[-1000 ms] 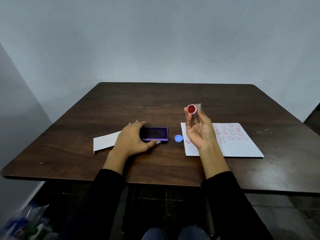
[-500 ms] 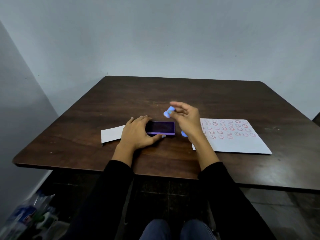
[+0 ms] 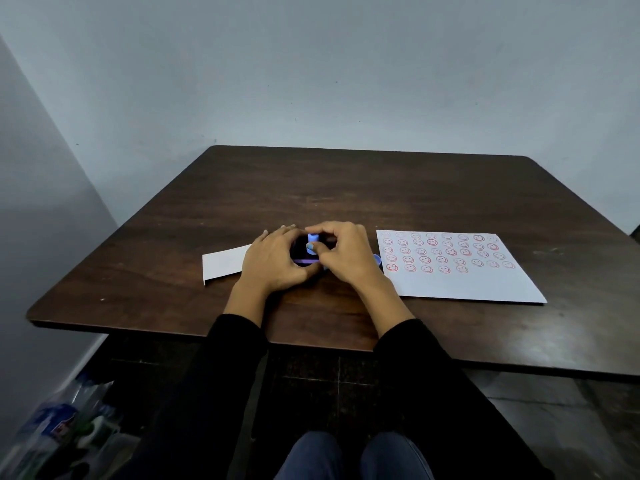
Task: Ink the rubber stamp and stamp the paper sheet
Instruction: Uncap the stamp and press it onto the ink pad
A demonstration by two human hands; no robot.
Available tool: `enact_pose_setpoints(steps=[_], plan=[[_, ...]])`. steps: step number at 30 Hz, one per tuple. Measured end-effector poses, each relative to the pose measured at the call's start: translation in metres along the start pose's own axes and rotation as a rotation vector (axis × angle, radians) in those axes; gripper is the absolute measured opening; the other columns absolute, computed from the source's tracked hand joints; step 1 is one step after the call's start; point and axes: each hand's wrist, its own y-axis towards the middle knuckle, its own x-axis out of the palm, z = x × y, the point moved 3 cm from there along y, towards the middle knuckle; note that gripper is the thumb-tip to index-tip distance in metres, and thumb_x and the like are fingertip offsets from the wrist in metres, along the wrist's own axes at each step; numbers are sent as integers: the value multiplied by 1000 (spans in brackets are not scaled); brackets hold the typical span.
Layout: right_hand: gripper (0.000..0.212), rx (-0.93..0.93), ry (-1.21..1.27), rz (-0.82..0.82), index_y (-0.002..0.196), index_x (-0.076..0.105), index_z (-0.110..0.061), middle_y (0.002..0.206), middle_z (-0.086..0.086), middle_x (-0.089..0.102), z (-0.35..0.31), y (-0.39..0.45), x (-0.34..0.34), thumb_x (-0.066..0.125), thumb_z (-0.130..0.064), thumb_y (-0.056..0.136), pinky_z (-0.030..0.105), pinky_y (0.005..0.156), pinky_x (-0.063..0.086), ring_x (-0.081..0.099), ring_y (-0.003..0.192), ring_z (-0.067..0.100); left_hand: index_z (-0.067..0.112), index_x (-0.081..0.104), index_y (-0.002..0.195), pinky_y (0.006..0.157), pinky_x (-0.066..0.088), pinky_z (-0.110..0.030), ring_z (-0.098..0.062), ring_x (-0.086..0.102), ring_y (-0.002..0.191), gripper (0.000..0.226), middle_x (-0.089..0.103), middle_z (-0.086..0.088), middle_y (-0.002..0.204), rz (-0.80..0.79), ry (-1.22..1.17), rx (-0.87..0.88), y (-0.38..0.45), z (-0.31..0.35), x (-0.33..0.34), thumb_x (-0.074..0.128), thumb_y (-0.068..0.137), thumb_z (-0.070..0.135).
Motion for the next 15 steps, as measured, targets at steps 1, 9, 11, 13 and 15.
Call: enact_pose_setpoints(steps=[1,9,11,13,15], plan=[[28,-2,-11,-3,104,71,-18,102,3,74,-1,0,0,69,-9,77,40,89,54,66,96,18,23,48,132,115,21,-42,-20,36,138,74,45,-3,146,-4,-1,-4,0,0,0,59,68,59],[28,26,-30,-3,105,71,-15,106,5,73,-2,-1,0,70,-8,77,40,92,52,65,100,21,26,47,133,115,21,-43,-21,35,138,72,45,-4,146,-20,-3,-9,0,-2,0,58,70,60],[27,27,-38,8,104,71,-15,106,5,73,-2,0,1,71,-10,77,41,92,52,65,100,22,26,47,133,115,21,-43,-21,35,138,75,45,-4,146,-21,-10,-13,0,-1,-1,54,67,62],[26,37,-39,22,101,72,-15,103,5,73,-2,0,2,73,-12,76,42,90,52,64,99,23,27,48,132,115,21,-43,-21,36,138,76,45,-4,146,-19,-16,-15,0,-1,-1,53,65,63],[24,52,-35,37,99,72,-14,99,6,73,-2,0,2,75,-14,75,44,85,53,65,95,24,27,50,130,115,21,-44,-21,36,138,75,46,-4,145,-18,-14,-14,0,-1,-1,55,65,64]])
